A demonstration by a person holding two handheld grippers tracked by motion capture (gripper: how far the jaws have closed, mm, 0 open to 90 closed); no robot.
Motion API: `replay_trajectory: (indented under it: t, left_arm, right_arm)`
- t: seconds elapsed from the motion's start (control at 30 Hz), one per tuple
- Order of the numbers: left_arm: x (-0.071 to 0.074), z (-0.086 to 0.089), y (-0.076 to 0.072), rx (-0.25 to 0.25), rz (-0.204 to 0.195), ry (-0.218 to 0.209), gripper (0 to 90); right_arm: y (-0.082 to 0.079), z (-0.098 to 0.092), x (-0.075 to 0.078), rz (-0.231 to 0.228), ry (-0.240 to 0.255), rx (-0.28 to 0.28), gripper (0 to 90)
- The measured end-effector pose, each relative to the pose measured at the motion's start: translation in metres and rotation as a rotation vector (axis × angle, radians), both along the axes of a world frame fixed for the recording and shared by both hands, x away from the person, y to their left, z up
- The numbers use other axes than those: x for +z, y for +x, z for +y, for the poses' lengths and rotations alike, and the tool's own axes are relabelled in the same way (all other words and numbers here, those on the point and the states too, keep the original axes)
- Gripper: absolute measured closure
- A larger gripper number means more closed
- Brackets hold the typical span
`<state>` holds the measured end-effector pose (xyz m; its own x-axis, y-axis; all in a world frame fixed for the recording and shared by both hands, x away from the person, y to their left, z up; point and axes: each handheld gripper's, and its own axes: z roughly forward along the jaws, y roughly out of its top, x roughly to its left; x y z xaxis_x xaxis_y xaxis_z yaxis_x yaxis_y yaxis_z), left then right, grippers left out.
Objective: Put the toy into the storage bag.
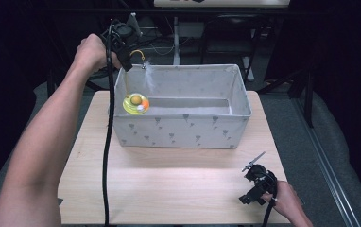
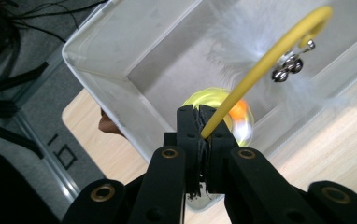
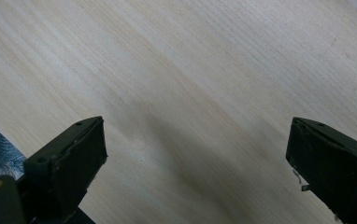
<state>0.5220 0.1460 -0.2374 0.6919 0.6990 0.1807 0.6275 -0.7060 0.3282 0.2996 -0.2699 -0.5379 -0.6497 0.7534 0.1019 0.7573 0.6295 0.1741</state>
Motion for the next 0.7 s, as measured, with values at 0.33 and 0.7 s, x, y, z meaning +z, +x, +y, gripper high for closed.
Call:
replay_trajectory:
  t: [0.33,0.7]
  left_arm:
    - [-0.023,0.004,0.006,-0.004,0.032,0.013,87.9]
    - [-0.045,0.010,0.006,0.005,0.060,0.008,87.9]
  right_arm:
    - [0.000,0.000,-0.001,0.003,0.000,0.002,4.6]
    - [-0.002,0.001,-0.002,-0.001,0.001,-0.006,4.6]
